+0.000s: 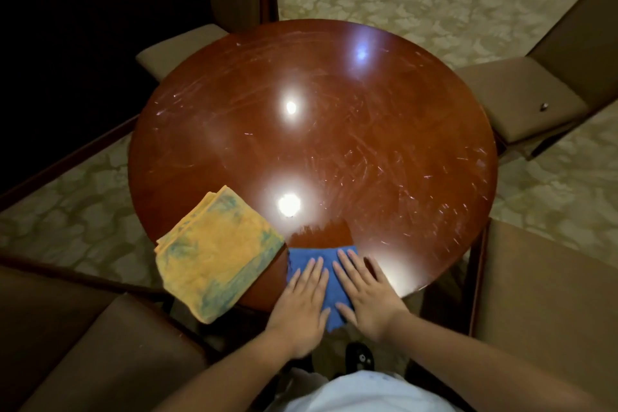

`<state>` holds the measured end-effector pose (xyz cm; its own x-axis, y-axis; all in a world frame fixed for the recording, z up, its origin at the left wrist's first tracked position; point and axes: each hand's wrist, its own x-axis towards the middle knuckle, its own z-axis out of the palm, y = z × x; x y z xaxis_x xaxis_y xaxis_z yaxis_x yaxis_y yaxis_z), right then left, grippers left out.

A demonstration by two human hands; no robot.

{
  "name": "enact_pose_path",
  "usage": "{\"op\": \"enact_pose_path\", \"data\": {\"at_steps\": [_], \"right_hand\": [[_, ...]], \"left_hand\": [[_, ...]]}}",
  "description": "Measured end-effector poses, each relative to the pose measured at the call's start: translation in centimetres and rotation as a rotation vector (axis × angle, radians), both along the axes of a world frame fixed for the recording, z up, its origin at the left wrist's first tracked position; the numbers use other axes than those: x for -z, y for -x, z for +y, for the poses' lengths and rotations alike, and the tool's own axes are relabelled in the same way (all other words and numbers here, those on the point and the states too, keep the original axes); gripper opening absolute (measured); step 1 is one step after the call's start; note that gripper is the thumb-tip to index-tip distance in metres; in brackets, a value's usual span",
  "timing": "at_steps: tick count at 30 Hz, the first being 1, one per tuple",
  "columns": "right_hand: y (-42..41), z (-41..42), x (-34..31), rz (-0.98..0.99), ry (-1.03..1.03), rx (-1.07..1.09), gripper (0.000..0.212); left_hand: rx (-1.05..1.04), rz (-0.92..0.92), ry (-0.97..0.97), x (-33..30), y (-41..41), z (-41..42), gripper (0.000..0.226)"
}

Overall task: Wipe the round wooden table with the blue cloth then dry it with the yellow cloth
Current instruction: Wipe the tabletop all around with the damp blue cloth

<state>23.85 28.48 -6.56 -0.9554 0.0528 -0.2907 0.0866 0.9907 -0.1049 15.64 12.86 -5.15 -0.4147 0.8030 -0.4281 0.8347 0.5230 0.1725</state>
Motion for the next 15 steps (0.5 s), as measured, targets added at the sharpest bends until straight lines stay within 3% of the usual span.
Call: {"op": "enact_pose_path", "data": {"at_steps": [4,10,15], "right_hand": [[-1.3,0.5,0.1,0.024,0.077,-0.026,0.071],[2.0,2.4,-1.0,-0.086,-0.15,-0.096,0.081],[-1.6,0.9,-1.0,-0.146,0.02,0.088,0.071]], "left_hand": [[0.029,-0.007,0.039,0.0,-1.0,-0.5,0.065],[0.064,0.107,0.049,-0.5,2.1,2.2,0.066],[0.202,0.098,0.056,0.0,0.4,2.1,0.07]]}}
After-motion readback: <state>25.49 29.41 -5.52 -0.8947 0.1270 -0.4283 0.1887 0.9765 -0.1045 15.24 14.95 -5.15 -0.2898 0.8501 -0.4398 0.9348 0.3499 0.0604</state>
